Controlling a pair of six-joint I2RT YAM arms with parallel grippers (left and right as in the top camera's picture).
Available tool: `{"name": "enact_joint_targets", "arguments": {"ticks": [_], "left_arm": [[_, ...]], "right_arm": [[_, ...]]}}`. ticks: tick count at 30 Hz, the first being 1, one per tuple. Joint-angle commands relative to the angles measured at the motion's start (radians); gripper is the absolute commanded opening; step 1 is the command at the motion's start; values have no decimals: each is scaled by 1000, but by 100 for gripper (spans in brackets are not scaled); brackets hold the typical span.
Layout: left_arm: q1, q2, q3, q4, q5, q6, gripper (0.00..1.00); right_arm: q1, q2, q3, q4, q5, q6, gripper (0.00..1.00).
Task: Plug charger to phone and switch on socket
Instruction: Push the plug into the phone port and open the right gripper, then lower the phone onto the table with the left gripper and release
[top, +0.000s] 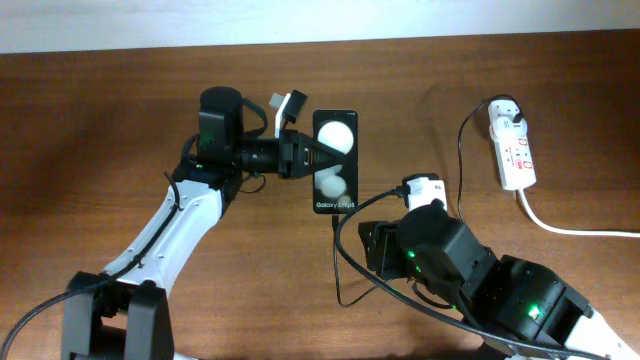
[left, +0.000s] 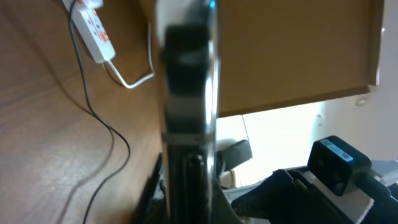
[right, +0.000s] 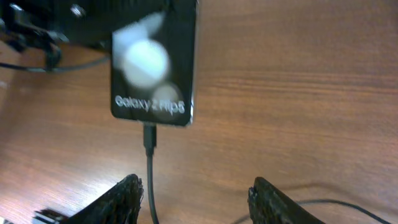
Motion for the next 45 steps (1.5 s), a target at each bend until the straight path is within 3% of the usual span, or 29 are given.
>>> {"name": "enact_joint_targets", "arguments": {"ticks": [1,4,7,12,17,20,27,29,34,40,45], "left_arm": [[-2,-6,-3,10,-59,55,0],[-2,-6,-2,10,-114,34,0],[-2,-6,-2,9,-158,10,0],[-2,-6,-2,9,-188,-145,0],[-2,-6,-2,6,-104,-171,0],[-2,-6,-2,6,-60,-170,0],[-2,-6,-3,6,29,-136,0],[-2,-6,-3,6,27,-118,0],[-2,-6,-3,6,-130,-82,0],[-5,-6,-2,6,-280,-82,0],[-64,-6,37,3,-325,-21,0]], "right_arm": [[-6,31,21,-43,-2,-3,58],[-5,109,21,-52,-30,-3,57],[-5,192,21,7,-73,-3,44],[-5,262,21,86,-109,-3,37],[-6,274,21,130,-64,-4,14],[-6,274,21,166,-64,-12,6],[-6,273,21,232,-64,-38,5],[-6,273,21,189,-64,-38,25],[-6,171,57,61,-75,-38,58],[-6,-157,73,-80,-45,-37,67],[-6,-231,73,-150,-30,-37,70]]}}
